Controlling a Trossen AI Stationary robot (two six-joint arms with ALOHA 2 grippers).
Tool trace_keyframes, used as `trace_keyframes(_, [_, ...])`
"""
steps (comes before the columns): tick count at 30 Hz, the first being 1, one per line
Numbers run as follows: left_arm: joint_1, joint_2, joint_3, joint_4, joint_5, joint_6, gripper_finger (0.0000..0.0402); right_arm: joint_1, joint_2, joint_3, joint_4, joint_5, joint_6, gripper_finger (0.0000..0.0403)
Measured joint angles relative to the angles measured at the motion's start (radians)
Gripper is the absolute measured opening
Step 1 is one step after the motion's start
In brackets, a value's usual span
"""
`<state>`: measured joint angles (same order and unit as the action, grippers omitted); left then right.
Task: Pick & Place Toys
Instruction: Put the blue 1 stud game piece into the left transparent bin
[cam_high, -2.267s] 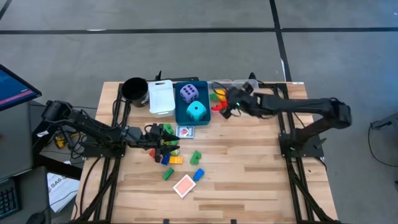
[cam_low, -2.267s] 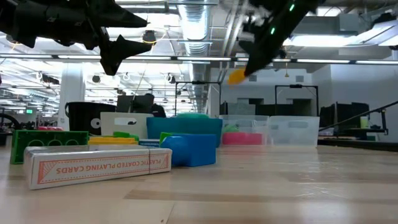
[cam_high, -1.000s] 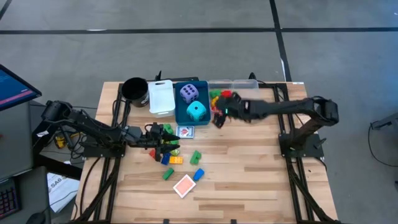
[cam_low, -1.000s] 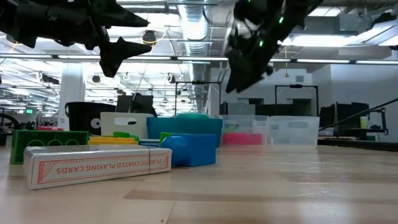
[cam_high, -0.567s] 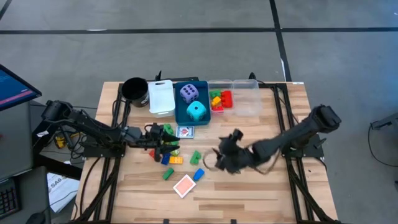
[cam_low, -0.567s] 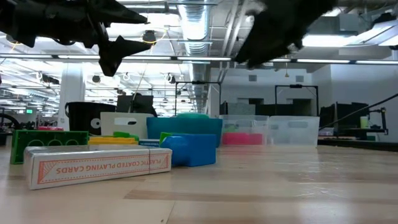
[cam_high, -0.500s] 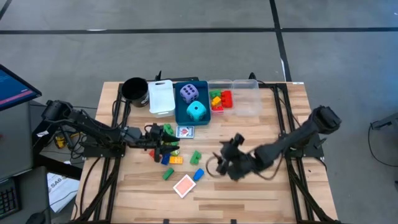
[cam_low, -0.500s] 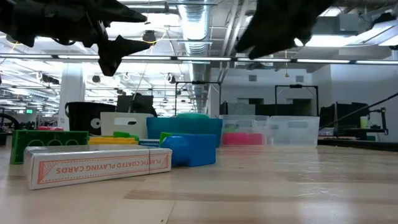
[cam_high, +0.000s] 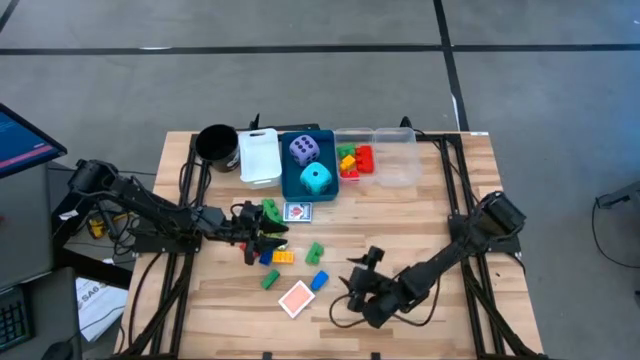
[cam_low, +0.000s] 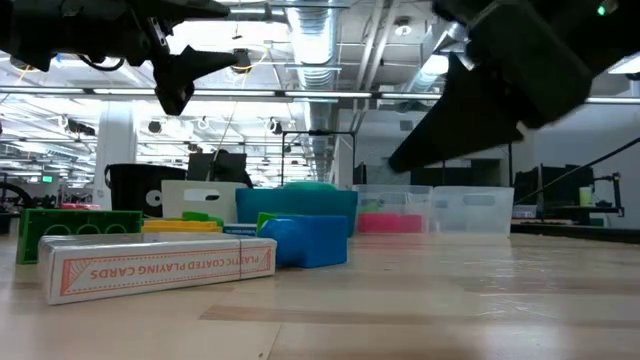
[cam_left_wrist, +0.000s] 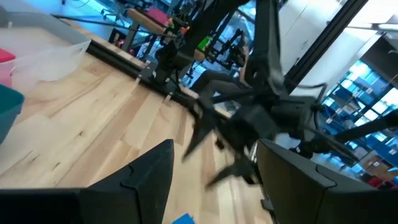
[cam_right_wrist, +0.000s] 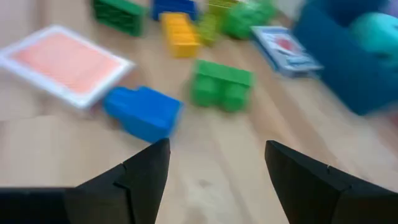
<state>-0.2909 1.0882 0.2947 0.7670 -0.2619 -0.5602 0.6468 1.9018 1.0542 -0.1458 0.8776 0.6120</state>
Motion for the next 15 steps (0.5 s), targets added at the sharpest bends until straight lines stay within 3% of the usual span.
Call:
trace_keyframes(4, [0.000,0.000,0.000,0.019,0.000,0.000,0.0223,-0.015,0.033,0.001,0.151,-0.136,-0.156,0.0260])
trace_keyframes(12, [0.000,0.000,0.000,0.020,0.000,0.001,0.0223,-0.114,0.027,-0.005,0.172,-0.379,-0.323,0.0260])
trace_keyframes(15, [0.000,0.000,0.000,0.020,0.000,0.001,0.0223,-0.159,-0.001,-0.076,0.255,-0.459,-0.340,0.0260])
